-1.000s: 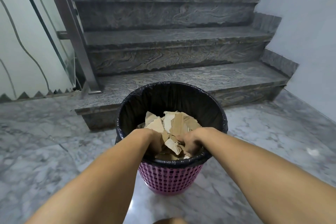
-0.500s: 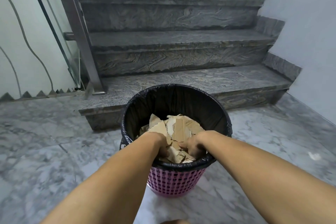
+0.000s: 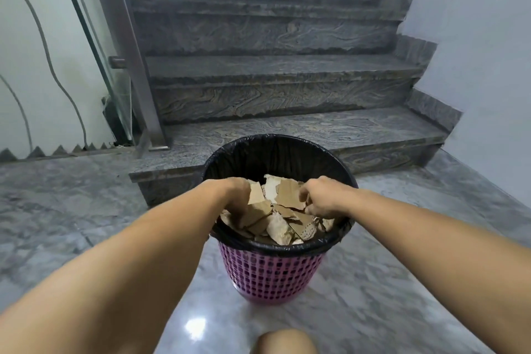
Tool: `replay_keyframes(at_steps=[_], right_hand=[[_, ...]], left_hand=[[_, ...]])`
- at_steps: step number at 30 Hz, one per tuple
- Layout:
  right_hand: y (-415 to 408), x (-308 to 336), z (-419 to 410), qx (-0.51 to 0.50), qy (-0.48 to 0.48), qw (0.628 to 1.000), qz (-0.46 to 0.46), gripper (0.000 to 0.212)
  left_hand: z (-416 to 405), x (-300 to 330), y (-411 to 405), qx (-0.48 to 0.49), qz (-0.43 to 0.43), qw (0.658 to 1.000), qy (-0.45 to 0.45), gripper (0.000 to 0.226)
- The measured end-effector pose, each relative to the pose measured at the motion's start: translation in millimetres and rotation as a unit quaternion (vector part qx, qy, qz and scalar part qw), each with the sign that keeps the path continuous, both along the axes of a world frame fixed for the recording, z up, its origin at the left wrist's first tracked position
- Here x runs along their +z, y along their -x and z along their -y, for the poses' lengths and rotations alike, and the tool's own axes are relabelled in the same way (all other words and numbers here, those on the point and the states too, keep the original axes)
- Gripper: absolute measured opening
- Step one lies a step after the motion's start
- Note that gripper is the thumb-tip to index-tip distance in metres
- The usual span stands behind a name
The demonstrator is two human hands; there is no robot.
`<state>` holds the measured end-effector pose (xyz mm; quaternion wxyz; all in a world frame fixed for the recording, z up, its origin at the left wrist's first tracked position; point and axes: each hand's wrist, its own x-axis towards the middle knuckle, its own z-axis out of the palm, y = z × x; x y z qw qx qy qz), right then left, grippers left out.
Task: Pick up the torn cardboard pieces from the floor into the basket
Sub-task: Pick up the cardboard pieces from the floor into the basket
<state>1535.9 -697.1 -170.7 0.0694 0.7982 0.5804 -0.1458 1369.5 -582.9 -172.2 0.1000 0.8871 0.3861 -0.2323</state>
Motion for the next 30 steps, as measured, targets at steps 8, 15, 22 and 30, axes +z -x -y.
replay_keyframes(at_steps=[8, 15, 22, 30], right_hand=[[-10, 17, 18, 0.012, -0.033, 0.998, 0.043, 0.023], [-36, 25, 15, -0.018, -0.126, 0.99, 0.062, 0.021], [-62, 4, -3, -0.119, -0.175, 0.977, 0.023, 0.056], [-74, 2, 8, -0.292, -0.08, 0.94, -0.157, 0.05]], left_hand=[[23, -32, -13, 0.096, -0.069, 0.967, 0.227, 0.044], [3, -10, -26, 0.052, -0.068, 0.98, 0.179, 0.022], [-59, 6, -34, 0.068, 0.135, 0.972, -0.177, 0.025], [-62, 9, -16, 0.35, 0.117, 0.929, -0.03, 0.056]])
